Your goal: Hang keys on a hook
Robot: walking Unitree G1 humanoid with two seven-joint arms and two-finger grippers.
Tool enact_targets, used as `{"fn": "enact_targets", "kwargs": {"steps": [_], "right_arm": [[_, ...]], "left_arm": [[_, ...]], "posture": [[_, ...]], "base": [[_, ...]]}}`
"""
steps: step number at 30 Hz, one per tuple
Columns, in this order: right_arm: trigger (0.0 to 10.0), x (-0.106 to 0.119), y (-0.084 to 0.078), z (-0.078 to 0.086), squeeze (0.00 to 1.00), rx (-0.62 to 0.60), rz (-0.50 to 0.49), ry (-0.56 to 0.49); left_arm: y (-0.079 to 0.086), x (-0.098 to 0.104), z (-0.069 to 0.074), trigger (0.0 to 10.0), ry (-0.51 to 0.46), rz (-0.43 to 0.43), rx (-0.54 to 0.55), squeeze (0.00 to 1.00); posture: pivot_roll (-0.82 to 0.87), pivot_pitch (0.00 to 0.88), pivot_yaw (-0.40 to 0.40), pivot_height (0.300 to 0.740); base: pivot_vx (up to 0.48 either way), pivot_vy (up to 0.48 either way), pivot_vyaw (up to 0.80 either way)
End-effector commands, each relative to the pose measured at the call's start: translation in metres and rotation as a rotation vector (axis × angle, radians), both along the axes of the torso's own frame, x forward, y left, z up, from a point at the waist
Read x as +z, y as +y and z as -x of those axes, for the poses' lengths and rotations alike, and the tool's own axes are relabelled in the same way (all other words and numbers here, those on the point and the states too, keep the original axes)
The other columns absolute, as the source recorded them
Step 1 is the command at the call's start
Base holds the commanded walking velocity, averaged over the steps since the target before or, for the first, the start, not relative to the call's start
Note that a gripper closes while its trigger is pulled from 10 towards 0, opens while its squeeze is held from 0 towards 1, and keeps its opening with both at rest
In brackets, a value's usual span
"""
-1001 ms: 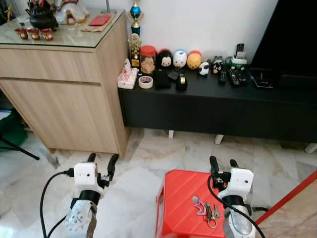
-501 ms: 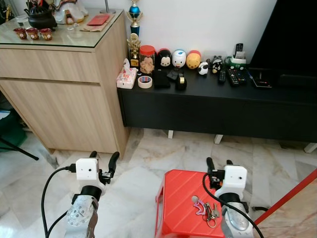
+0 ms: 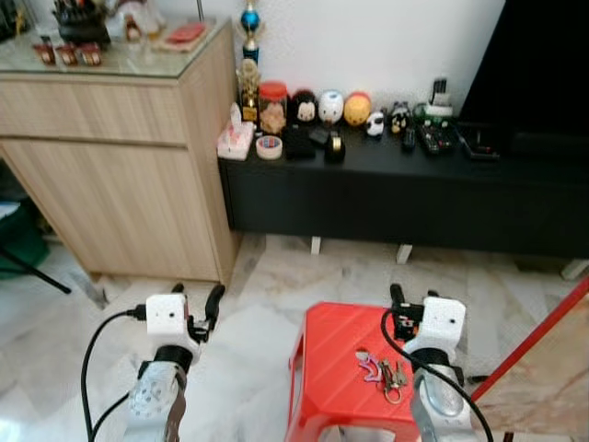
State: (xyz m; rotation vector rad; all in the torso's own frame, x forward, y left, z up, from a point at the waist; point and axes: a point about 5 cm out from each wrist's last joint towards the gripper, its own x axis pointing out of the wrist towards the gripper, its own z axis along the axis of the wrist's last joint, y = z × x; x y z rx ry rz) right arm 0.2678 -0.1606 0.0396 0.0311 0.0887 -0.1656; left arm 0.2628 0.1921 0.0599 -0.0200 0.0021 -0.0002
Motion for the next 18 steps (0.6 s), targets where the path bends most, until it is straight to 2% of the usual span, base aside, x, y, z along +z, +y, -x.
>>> {"fn": "enact_targets", "kwargs": {"steps": [1, 9, 18], "right_arm": [[10.0, -0.001, -0.001, -0.002, 0.0, -0.017, -0.018, 0.012], [10.0, -0.003, 0.013, -0.005, 0.0, 0.066, -0.046, 0.038], [10.0, -0.007, 0.009, -0.004, 0.0, 0.069, -0.054, 0.067]], "left_arm": [[-0.002, 0.002, -0.002, 10.0, 0.001, -0.005, -0.008, 0.0], [-0.005, 0.003, -0.003, 10.0, 0.003, -0.003, -0.013, 0.0], [-0.007, 0.006, -0.005, 10.0, -0.005, 0.003, -0.019, 0.0]], "posture": [[-0.01, 0.015, -0.04, 0.646], [-0.01, 0.021, -0.042, 0.646], [-0.01, 0.024, -0.04, 0.646]], "base": [[0.0, 0.0, 0.0], [0.0, 0.0, 0.0], [0.0, 0.0, 0.0]]}}
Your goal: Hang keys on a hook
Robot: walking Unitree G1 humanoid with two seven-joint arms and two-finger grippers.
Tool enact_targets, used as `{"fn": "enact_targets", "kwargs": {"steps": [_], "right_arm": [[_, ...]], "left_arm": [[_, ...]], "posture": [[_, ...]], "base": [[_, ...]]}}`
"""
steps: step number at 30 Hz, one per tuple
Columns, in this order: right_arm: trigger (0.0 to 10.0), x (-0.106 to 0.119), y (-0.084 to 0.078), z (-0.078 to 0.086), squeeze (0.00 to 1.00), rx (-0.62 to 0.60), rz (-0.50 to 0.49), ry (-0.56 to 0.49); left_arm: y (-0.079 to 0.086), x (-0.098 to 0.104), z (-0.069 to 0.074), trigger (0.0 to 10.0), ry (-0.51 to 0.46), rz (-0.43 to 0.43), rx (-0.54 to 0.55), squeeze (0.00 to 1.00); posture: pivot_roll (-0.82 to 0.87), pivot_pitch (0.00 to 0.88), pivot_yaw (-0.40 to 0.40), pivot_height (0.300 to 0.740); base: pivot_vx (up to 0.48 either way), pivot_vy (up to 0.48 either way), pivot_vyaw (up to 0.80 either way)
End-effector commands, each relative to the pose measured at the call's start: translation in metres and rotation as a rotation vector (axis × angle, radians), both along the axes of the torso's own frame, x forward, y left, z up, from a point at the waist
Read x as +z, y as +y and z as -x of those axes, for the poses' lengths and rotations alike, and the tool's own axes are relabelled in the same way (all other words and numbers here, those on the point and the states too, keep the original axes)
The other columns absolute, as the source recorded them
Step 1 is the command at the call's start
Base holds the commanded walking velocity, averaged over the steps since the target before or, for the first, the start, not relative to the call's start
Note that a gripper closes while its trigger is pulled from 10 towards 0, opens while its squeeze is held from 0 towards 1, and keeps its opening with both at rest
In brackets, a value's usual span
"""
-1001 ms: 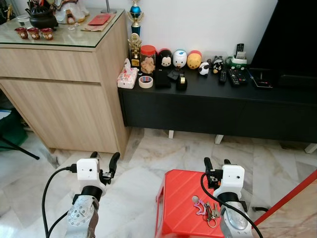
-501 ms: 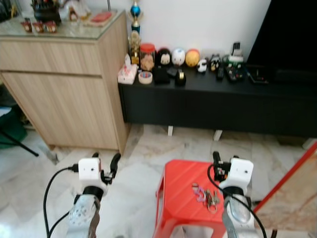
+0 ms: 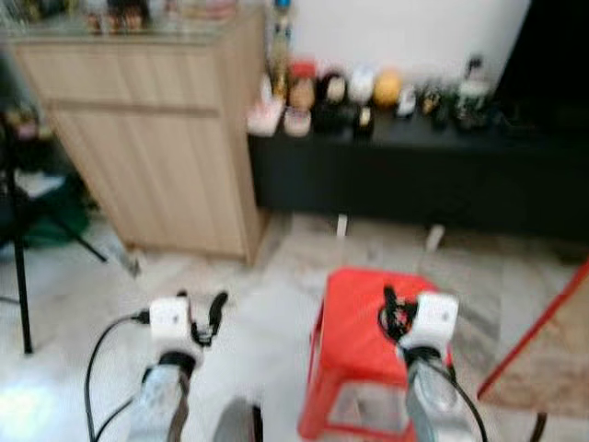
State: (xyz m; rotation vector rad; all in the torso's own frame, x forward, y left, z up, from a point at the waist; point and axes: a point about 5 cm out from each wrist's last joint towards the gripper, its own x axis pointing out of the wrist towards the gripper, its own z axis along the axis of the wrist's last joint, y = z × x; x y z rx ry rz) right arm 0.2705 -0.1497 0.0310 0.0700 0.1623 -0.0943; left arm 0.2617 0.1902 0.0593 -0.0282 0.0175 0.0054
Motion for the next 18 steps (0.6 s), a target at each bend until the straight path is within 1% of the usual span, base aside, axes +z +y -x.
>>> {"fn": "enact_targets", "kwargs": {"steps": [1, 8, 12, 18], "right_arm": [[10.0, 0.0019, -0.0016, -0.0016, 0.0, 0.001, -0.004, -0.001], [10.0, 0.0003, -0.003, -0.0012, 0.0, -0.008, -0.005, 0.008], [10.0, -0.0002, -0.0012, -0.002, 0.0, 0.0, -0.005, 0.016], [10.0, 0.0004, -0.0006, -0.0032, 0.0, 0.008, -0.003, 0.014]], "left_arm": [[-0.0058, 0.0069, -0.0059, 10.0, -0.019, -0.004, -0.025, 0.0], [-0.0082, 0.0059, -0.006, 10.0, -0.01, 0.005, -0.038, 0.0], [-0.009, 0.0057, -0.0064, 10.0, -0.008, 0.009, -0.045, 0.0], [-0.0103, 0.0062, -0.0076, 10.0, -0.008, 0.012, -0.049, 0.0]], "posture": [[-0.01, 0.025, -0.04, 0.646], [-0.01, 0.03, -0.04, 0.646], [-0.01, 0.035, -0.043, 0.646], [-0.01, 0.043, -0.045, 0.614]], "base": [[0.0, 0.0, 0.0], [0.0, 0.0, 0.0], [0.0, 0.0, 0.0], [0.0, 0.0, 0.0]]}}
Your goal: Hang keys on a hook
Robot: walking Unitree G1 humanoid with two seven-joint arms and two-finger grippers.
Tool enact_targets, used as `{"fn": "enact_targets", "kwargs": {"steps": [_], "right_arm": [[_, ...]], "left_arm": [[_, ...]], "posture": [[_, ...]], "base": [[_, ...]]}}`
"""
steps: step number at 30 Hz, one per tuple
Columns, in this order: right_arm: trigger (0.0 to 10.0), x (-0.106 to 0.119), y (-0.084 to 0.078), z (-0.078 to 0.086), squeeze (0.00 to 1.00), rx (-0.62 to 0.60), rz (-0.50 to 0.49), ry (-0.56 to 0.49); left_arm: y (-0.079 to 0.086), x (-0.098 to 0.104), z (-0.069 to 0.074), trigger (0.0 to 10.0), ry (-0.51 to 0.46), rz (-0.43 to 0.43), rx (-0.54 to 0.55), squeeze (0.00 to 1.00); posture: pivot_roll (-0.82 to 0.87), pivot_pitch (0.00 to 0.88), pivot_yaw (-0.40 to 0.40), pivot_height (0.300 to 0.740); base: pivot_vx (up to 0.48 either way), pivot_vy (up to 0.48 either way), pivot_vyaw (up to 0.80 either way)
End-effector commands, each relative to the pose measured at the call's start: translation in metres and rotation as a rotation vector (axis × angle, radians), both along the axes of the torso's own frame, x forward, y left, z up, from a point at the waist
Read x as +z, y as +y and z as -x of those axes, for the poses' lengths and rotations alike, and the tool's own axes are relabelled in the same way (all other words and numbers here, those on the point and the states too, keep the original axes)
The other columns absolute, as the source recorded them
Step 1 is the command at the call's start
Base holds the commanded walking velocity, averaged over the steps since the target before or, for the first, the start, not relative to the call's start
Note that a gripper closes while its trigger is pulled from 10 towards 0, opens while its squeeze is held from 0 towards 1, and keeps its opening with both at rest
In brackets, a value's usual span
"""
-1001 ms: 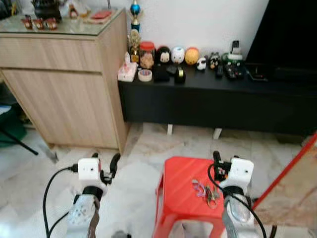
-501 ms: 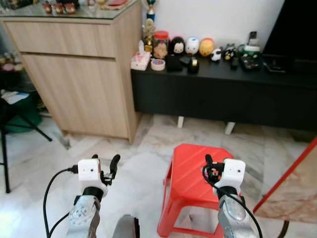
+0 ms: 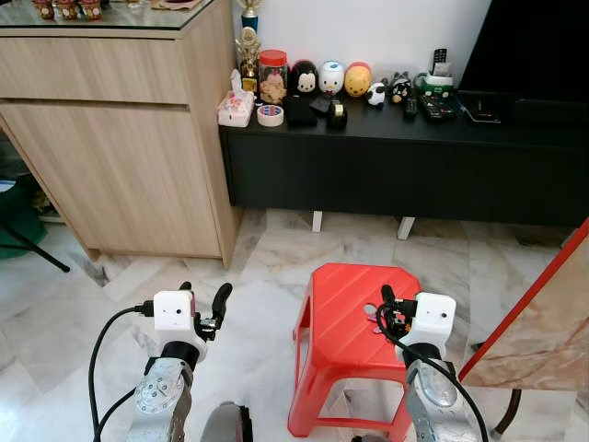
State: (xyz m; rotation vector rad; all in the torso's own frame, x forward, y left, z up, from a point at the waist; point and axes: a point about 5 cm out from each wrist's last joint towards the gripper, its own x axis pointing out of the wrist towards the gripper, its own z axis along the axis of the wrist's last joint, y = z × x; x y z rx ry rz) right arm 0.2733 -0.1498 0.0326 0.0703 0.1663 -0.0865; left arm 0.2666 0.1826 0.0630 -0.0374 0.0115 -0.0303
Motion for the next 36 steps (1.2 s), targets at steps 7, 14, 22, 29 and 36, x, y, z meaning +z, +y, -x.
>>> {"fn": "enact_targets", "kwargs": {"steps": [7, 14, 22, 29, 36], "right_arm": [[10.0, 0.0004, -0.0003, -0.0005, 0.0, 0.005, -0.005, -0.002], [10.0, 0.0008, 0.0017, -0.0013, 0.0, 0.008, -0.015, -0.005], [10.0, -0.0022, 0.0028, -0.0024, 0.0, 0.006, -0.004, 0.029], [10.0, -0.0002, 0.0031, -0.002, 0.0, 0.007, -0.014, 0.001], [10.0, -0.0013, 0.0048, -0.0024, 0.0, 0.011, -0.018, 0.01]], "left_arm": [[-0.0042, 0.001, -0.0021, 10.0, 0.006, 0.006, -0.019, 0.0], [-0.005, 0.0013, -0.0023, 10.0, 0.007, 0.008, -0.027, 0.0], [-0.0056, 0.0021, -0.0036, 10.0, 0.006, 0.008, -0.029, 0.0], [-0.0056, 0.002, -0.0038, 10.0, 0.008, 0.008, -0.031, 0.0], [-0.0079, 0.0018, -0.004, 10.0, 0.008, 0.007, -0.038, 0.0]], "posture": [[-0.01, 0.047, -0.046, 0.614], [-0.01, 0.049, -0.047, 0.614], [-0.01, 0.049, -0.047, 0.614], [0.0, 0.049, -0.047, 0.591], [0.0, 0.049, -0.048, 0.591]], "base": [[0.0, 0.0, 0.0], [0.0, 0.0, 0.0], [0.0, 0.0, 0.0], [0.0, 0.0, 0.0], [0.0, 0.0, 0.0]]}}
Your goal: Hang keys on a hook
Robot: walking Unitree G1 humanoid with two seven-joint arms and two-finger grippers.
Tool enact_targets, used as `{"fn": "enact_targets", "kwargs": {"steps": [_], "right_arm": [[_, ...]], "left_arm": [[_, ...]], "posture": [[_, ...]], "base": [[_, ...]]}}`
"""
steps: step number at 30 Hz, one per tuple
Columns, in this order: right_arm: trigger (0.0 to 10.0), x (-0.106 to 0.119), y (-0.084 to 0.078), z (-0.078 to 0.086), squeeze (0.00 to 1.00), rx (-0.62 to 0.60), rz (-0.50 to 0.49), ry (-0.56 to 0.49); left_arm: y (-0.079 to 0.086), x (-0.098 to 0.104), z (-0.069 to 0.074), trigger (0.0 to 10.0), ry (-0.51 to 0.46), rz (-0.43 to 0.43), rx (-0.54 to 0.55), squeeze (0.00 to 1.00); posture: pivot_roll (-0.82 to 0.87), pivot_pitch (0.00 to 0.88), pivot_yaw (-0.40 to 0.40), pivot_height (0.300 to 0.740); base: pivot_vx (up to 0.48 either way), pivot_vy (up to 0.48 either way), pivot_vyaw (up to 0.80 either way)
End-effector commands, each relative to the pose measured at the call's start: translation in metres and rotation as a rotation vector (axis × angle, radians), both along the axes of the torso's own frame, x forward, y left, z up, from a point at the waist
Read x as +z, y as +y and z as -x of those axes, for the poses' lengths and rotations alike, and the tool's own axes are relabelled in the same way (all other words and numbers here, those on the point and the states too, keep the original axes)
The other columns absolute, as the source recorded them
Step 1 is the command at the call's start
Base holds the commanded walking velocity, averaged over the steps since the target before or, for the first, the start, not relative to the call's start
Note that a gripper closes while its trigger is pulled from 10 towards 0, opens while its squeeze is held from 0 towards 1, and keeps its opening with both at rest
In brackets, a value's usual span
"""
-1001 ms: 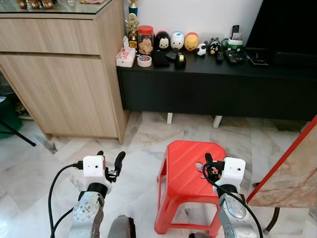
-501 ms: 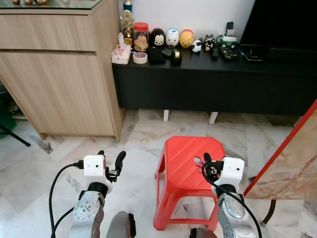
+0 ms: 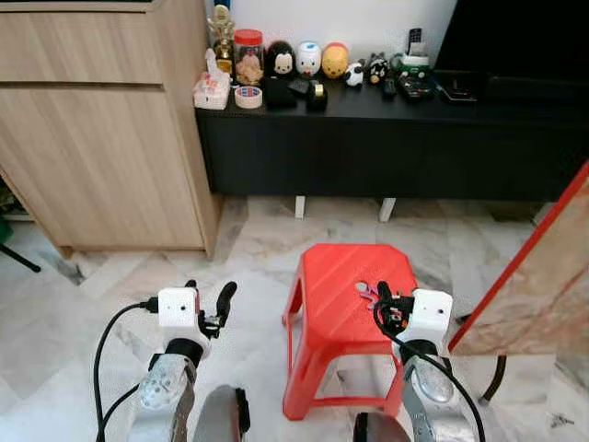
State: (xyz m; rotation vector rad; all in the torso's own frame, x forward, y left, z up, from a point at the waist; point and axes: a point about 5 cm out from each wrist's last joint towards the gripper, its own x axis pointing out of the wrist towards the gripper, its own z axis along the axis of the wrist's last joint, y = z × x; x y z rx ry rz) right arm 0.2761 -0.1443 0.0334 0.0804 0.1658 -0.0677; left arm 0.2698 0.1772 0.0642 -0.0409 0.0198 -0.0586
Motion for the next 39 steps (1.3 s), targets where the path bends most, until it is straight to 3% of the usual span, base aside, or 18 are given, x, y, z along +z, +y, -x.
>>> {"fn": "enact_targets", "kwargs": {"steps": [1, 16, 21, 31, 39], "right_arm": [[10.0, -0.002, -0.001, 0.0, 0.0, -0.005, -0.007, 0.01], [10.0, -0.002, 0.006, 0.001, 0.0, 0.053, 0.001, -0.003], [10.0, 0.0, 0.009, 0.001, 0.0, 0.064, -0.016, -0.015], [10.0, -0.002, 0.009, 0.003, 0.0, 0.08, -0.021, -0.011], [10.0, -0.002, 0.011, 0.003, 0.0, 0.09, -0.032, -0.006]], "left_arm": [[-0.003, 0.001, -0.001, 10.0, -0.001, 0.003, -0.01, 0.0], [-0.003, 0.001, -0.001, 10.0, 0.0, 0.002, -0.009, 0.0], [-0.004, 0.001, -0.001, 10.0, 0.0, 0.004, -0.011, 0.0], [-0.005, 0.002, -0.002, 10.0, -0.005, 0.006, -0.016, 0.0], [-0.005, 0.001, -0.002, 10.0, -0.003, 0.01, -0.014, 0.0]], "posture": [[0.0, 0.049, -0.048, 0.591], [0.0, 0.048, -0.048, 0.591], [0.0, 0.048, -0.048, 0.591], [0.0, 0.049, -0.046, 0.591], [0.0, 0.048, -0.047, 0.591]], "base": [[0.0, 0.0, 0.0], [0.0, 0.0, 0.0], [0.0, 0.0, 0.8], [0.0, 0.0, 0.0], [0.0, 0.0, 0.78]]}}
